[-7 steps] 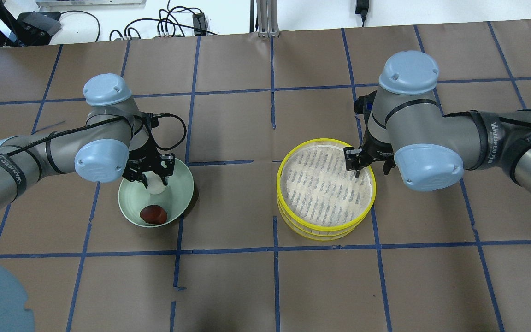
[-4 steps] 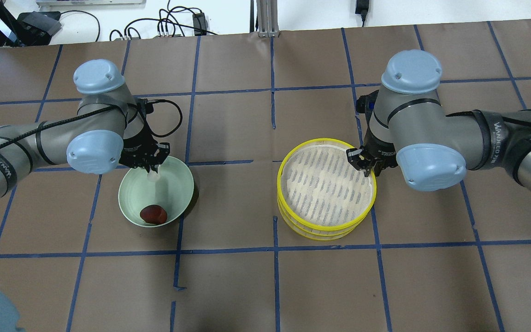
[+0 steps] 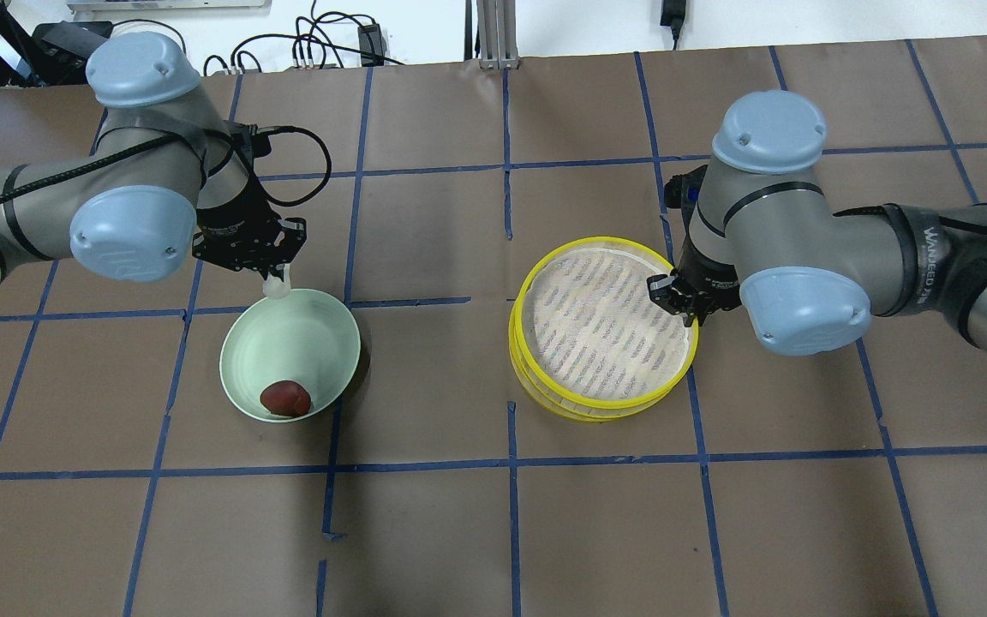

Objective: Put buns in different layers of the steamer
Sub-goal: 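Grasp the white bun with the left gripper while the right lifts the top tier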

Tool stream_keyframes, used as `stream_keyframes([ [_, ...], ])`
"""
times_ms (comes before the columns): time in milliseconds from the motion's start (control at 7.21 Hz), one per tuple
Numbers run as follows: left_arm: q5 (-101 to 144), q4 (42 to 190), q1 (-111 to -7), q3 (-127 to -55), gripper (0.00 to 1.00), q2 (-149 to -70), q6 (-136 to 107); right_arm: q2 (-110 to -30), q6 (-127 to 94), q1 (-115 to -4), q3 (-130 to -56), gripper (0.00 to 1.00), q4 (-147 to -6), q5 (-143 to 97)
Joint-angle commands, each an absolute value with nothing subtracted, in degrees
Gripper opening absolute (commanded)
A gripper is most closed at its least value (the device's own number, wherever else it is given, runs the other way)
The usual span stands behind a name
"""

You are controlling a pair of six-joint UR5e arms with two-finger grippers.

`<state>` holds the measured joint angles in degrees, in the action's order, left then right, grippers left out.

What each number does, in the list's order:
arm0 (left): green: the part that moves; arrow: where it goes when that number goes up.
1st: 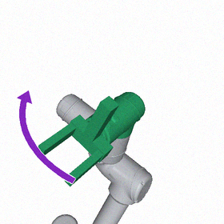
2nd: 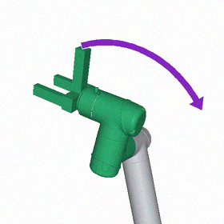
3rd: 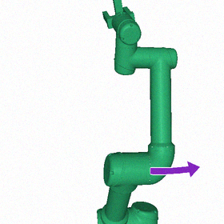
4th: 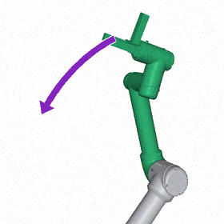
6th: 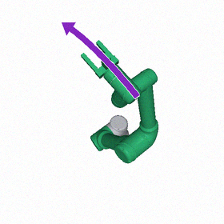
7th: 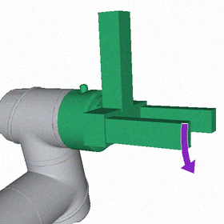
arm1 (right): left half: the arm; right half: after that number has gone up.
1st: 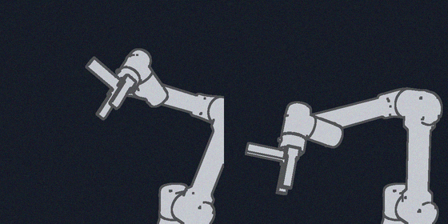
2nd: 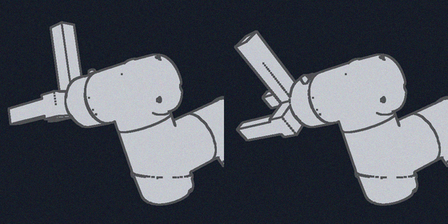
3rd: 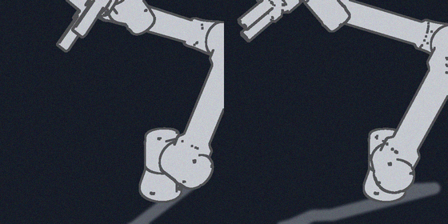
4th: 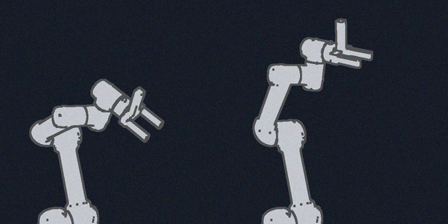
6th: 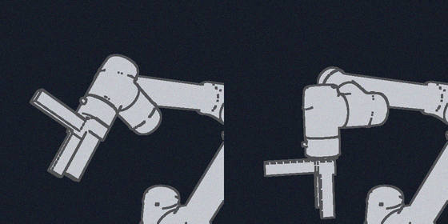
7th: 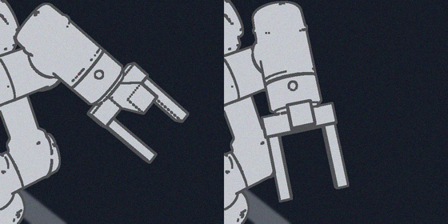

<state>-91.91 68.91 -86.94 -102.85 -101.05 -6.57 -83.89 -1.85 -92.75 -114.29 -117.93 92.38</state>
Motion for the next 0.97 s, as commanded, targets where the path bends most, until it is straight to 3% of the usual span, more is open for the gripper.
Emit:
stream_keyframes([
  [0, -90.44, 70.14, -92.51, -100.99, 0.01, -100.81, -15.59, -85.25, -0.97, -92.03, -112.6, 0.15, -115.42, 92.37],
  [554, -82.03, 65.41, -101.49, -101.07, 0.01, -102.3, -31.6, -85.34, 12.96, -71.87, -107.67, 0.15, -108.37, 92.64],
  [832, -81.12, 54.29, -109.99, -101.07, 0.01, -107.11, -44.93, -84.55, 17.21, -65.5, -107.58, 0.13, -108.46, 94.39],
])
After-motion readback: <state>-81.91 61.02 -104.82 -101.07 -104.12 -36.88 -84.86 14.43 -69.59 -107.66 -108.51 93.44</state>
